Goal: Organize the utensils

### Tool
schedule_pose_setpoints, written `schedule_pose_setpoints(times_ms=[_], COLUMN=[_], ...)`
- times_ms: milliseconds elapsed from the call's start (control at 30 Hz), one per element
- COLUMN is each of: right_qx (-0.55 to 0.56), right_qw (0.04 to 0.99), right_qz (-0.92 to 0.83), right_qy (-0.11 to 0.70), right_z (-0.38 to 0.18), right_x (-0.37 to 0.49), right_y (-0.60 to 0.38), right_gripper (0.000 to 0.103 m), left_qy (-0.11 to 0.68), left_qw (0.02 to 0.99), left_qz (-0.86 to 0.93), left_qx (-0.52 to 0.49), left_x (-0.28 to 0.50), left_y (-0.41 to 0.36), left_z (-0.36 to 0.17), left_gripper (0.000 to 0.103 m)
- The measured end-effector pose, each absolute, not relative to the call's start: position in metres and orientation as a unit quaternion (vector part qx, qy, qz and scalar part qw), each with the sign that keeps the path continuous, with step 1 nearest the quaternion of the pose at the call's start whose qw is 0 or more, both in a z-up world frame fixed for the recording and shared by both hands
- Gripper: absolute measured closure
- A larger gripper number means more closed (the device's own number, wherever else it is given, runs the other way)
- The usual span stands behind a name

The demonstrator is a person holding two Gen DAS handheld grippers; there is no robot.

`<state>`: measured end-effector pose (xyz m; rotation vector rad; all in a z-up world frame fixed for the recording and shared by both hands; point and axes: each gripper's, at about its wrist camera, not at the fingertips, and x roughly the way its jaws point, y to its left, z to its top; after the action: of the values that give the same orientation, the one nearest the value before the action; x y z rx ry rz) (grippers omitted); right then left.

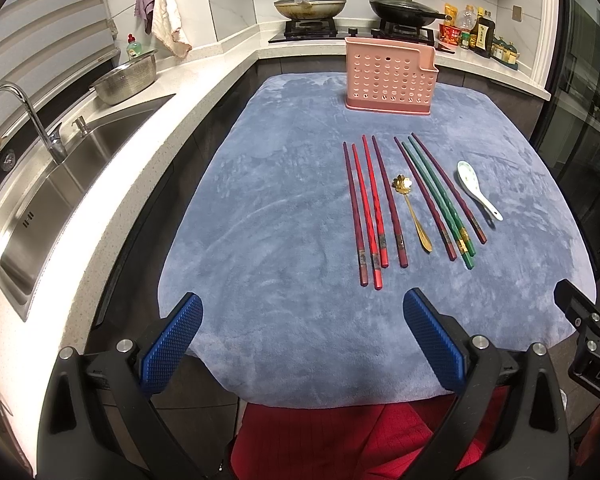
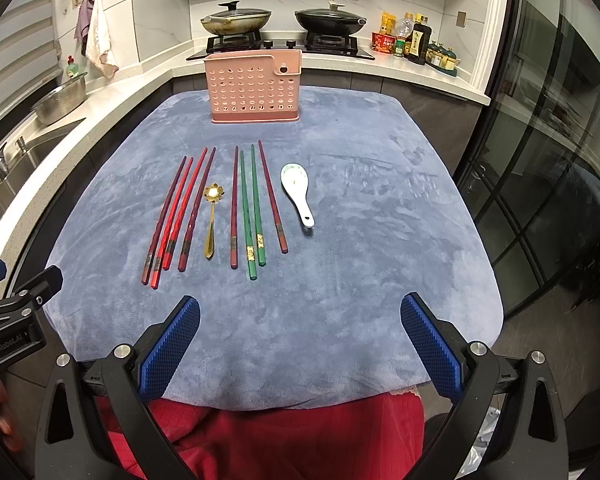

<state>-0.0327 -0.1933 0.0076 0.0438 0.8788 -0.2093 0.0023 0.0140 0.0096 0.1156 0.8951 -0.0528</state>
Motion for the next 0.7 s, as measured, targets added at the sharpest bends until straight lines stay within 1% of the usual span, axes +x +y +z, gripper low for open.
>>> schedule_pose_setpoints(times_ms=[700], right_qx=[0.021], right_qw=[0.900], right_qz=[-0.100], right_qy=[0.424], right_z=[0.0080], right_x=[-0.0316], right_y=[-0.1982], right_gripper=[0.007], left_qy=[0.435], left_qw=[0.899], left_qz=[-0.021], left_qx=[0.048], left_x=[0.0053], left_y=[0.0102], left_z=[0.0120], left_gripper=[0.007])
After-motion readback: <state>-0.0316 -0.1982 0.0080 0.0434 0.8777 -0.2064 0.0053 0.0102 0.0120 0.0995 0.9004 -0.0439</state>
